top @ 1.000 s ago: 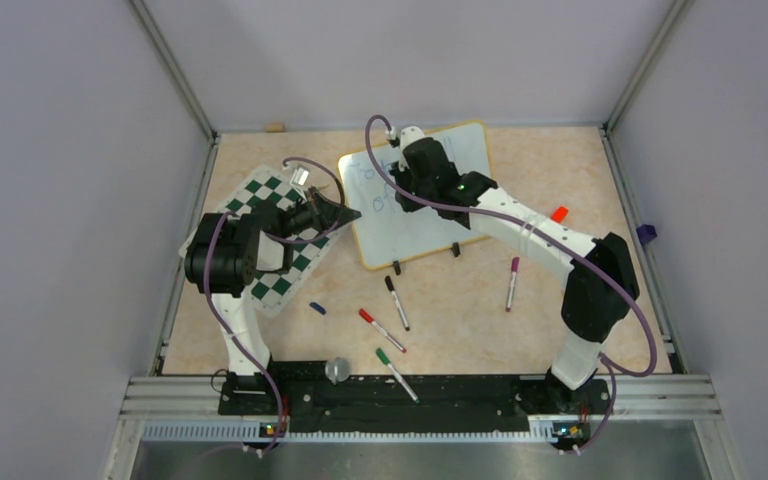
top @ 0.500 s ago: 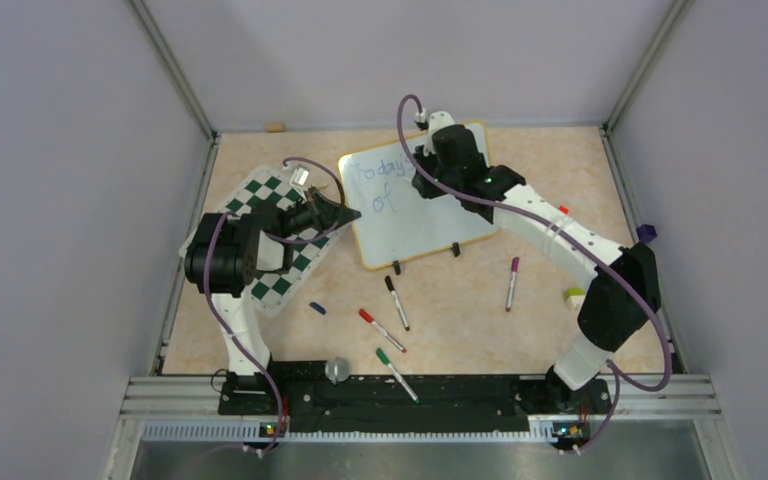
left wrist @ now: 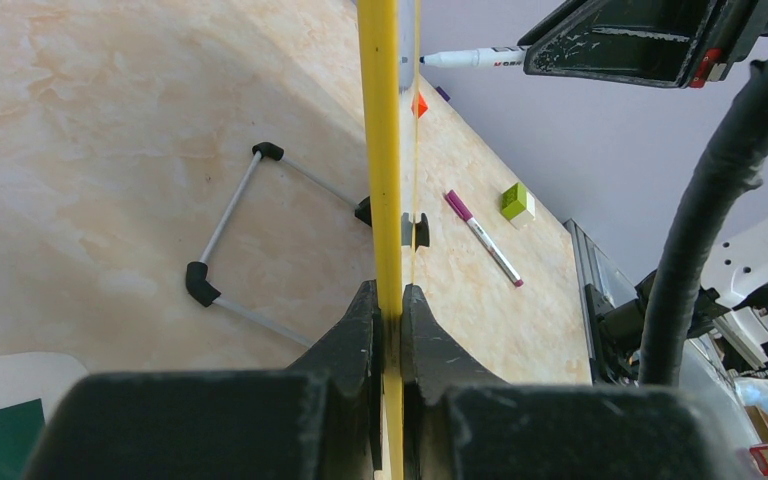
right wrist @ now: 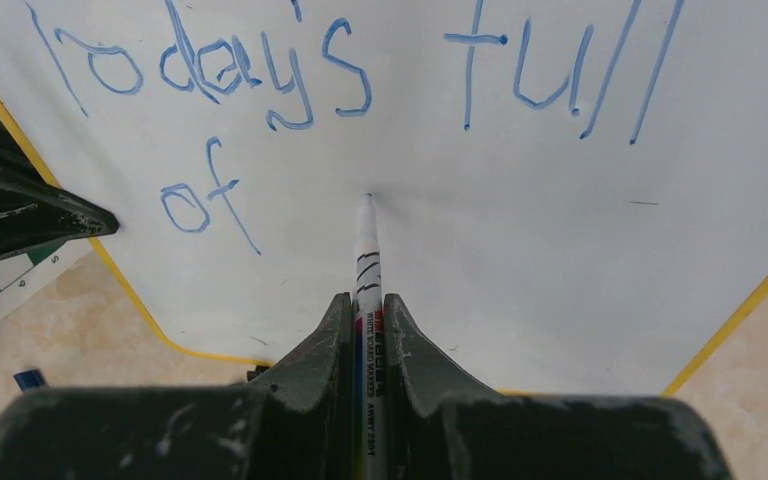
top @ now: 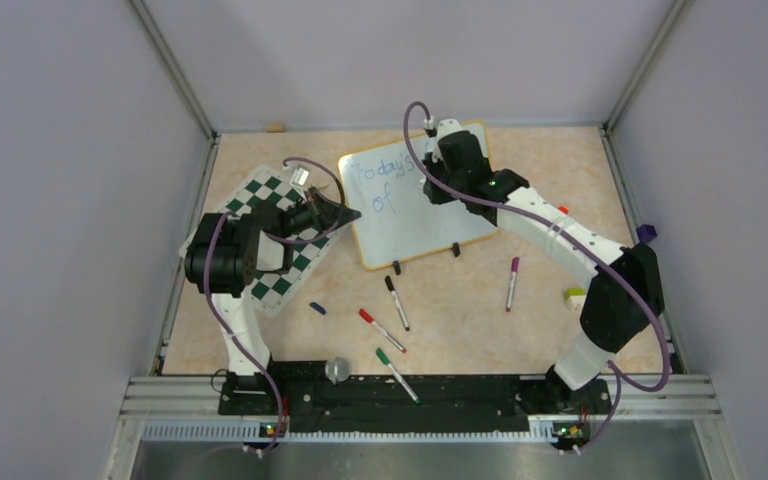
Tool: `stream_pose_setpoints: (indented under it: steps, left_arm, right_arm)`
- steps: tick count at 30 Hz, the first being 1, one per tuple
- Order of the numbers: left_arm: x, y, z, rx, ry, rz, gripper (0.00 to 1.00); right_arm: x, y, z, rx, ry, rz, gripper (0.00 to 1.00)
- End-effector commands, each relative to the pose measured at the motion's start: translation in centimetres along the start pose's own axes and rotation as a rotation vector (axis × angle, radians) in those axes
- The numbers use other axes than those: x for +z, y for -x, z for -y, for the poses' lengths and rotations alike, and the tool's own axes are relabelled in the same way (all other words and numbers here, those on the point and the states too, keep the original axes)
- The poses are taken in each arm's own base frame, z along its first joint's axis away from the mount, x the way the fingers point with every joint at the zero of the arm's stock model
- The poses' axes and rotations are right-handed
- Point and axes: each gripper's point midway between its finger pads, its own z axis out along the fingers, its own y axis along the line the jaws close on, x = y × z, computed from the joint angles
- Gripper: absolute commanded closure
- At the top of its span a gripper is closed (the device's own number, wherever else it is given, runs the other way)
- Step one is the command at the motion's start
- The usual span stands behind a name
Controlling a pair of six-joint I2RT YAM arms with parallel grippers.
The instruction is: Write a sentence on the whiteboard
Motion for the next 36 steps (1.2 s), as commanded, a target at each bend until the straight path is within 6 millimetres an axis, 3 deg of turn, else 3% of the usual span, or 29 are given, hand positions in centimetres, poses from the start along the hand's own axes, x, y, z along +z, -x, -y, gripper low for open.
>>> stream_pose_setpoints:
  steps: [1, 18, 30, 36]
  left_arm:
    - [-0.1, 1.7, 1.5, 0.211, -0.051, 0.032, 1.0]
    - [-0.1, 1.7, 1.5, 0.213, -0.05, 0.034, 1.0]
    - [-0.1, 1.7, 1.5, 0.213, -0.051, 0.034, 1.0]
    - [-0.1, 1.7, 1.5, 0.212, -0.051, 0.034, 1.0]
  right_arm:
    - [-1.1, 2.3, 0.2, 0.01, 0.001, 0.073, 1.0]
    - [0.4, 3.2, -0.2, 0.013, 0.004, 0.079, 1.0]
    - [0.2, 2.4, 1.3, -0.001, -0.072, 0.056, 1.0]
    - [0.3, 2.4, 0.2, 0.0, -0.006, 0.054, 1.0]
